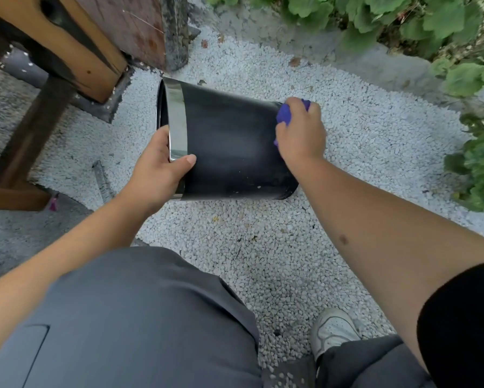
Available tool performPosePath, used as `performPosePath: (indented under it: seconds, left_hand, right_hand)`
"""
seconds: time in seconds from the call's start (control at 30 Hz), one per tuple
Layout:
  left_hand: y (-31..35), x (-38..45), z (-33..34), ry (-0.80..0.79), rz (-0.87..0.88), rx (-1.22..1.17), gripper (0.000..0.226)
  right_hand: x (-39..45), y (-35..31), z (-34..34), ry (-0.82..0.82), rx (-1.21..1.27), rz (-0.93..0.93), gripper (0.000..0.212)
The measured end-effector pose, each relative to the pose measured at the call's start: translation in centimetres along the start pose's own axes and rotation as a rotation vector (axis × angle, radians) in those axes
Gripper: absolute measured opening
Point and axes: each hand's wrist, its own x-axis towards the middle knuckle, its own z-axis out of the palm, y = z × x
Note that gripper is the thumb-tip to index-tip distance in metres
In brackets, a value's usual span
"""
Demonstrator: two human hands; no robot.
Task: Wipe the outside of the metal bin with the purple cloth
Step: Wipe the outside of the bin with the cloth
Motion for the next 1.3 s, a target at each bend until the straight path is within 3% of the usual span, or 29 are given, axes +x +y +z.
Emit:
performPosePath:
  seconds: [0.07,0.17,0.23,0.4,0.57,0.7,0.8,0.93,1.03,1.3]
  left_hand:
    - [0.2,-0.6,0.2,-0.045,0.040,0.091,0.052]
    - [-0.1,-2.5,0.3,-0.243,-0.011,0.387,0.074]
    - [-0.6,-3.1,0.4,-0.236,-0.041,0.563,0.066]
    - [1.4,-1.9,-0.1,-0.107,0.002,0.528,0.059]
    - [4.2,0.6,0.3,0.009,0.062,0.381,0.028]
    - [4.3,1.0,0.4,0.030,0.037,0.364,0.021]
    - [3.5,0.4,-0.4,0.040,-0.009,0.245,0.028]
    - [3.3,0.1,-0.5,0.035,-0.037,0.224,0.028]
    - [3.7,0.1,0.2,-0.002,-0.026,0.211,0.040]
    - [3.7,0.3,0.9,0.009,-0.002,0.189,0.030]
  right_hand:
    - [0.0,1.6,-0.2,-0.006,-0.038,0.027,0.034]
    - [0.1,2.5,-0.4,-0.013,-0.035,0.063,0.030]
    - [0.3,2.6,-0.9,-0.045,-0.019,0.084,0.030]
    - [1.3,-1.4,-2.4,-0.025,0.201,0.079,0.035]
    - [-1.1,-11.5,-3.2,0.047,0.376,-0.261,0.042]
    - [-4.5,-13.5,-2.4,0.018,0.247,-0.442,0.048]
    - [-3.6,-11.1,-2.0,0.003,0.144,-0.350,0.043]
    - [-0.5,-5.0,-2.1,0.030,0.019,-0.137,0.041]
    - [1.1,-0.8,-2.4,0.017,-0.024,-0.018,0.040]
    - [1.3,0.1,-2.4,0.028,-0.012,0.020,0.036]
